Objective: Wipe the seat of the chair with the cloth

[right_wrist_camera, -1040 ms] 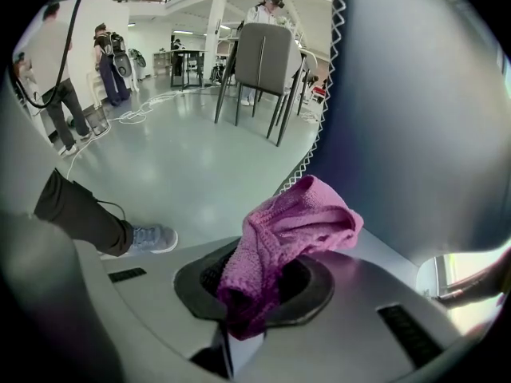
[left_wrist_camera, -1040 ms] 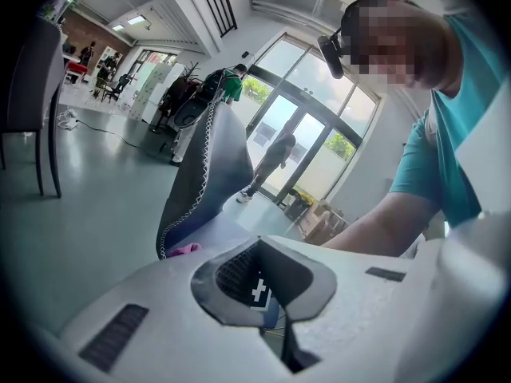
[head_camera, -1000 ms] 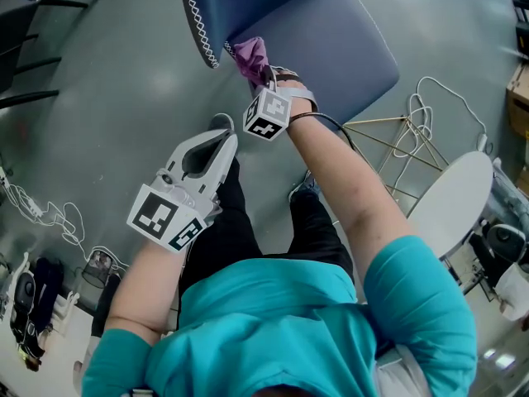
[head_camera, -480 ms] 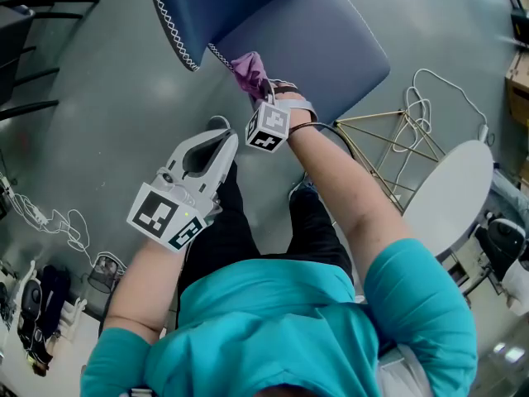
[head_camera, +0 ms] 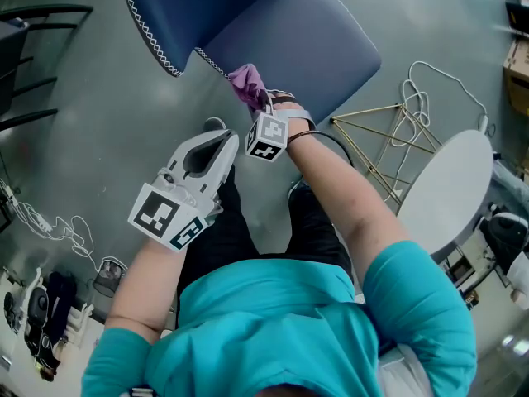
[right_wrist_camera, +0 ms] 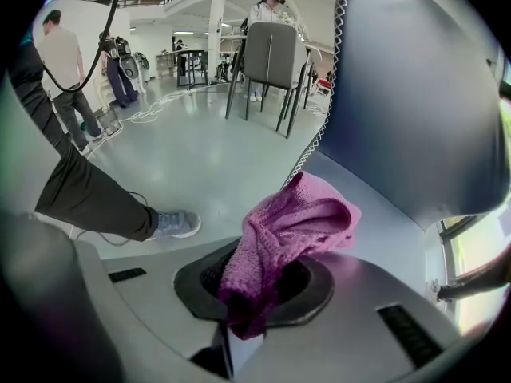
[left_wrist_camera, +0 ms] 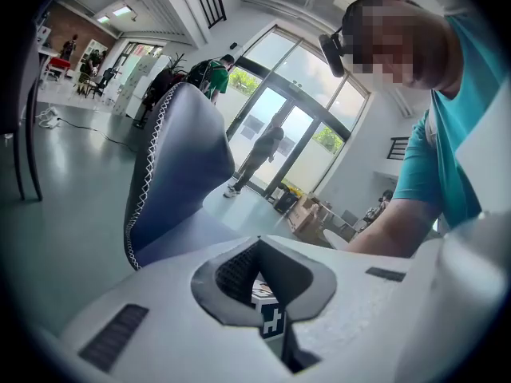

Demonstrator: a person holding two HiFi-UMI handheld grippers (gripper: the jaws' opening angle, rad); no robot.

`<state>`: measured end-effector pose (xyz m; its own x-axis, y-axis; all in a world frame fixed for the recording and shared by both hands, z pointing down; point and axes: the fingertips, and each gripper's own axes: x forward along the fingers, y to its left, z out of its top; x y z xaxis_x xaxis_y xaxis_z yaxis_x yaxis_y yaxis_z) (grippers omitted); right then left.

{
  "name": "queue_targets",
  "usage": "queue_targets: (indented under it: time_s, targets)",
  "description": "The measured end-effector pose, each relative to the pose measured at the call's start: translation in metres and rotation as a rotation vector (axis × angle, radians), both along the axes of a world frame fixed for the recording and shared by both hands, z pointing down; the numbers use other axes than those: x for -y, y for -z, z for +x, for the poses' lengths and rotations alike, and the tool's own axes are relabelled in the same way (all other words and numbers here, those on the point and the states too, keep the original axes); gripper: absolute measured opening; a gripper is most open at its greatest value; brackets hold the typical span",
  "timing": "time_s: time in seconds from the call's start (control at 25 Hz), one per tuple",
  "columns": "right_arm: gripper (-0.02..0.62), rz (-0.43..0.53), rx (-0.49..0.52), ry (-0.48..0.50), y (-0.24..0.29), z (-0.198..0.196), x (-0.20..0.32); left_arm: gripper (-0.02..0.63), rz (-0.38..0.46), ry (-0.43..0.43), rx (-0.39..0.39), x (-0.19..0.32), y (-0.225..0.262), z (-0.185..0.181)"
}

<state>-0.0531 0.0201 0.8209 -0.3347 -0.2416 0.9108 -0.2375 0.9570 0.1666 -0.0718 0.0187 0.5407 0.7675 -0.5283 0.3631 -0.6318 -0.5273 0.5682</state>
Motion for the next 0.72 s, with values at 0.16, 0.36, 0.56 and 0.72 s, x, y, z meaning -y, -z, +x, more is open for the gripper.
queue_targets:
  time_s: [0.16,0.36,0.56,0.72]
  targets:
    - [0.050,-0.009,-0.004,-0.003,-0.001,0.008,-0.010,0.004,0.006,-0.010,-0.004,0.000,0.002,0.006]
    - [0.051,-0.022,-0.012,-0.005,-0.001,0.020,-0.025,0.004,0.007,-0.021,-0.005,-0.003,0.005,0.015]
    - [0.050,-0.032,-0.017,-0.005,-0.001,0.031,-0.037,0.003,0.009,-0.036,-0.008,-0.006,0.008,0.024]
    - [0.050,-0.042,-0.021,-0.011,-0.002,0.042,-0.047,0.003,0.009,-0.050,-0.009,-0.007,0.008,0.033]
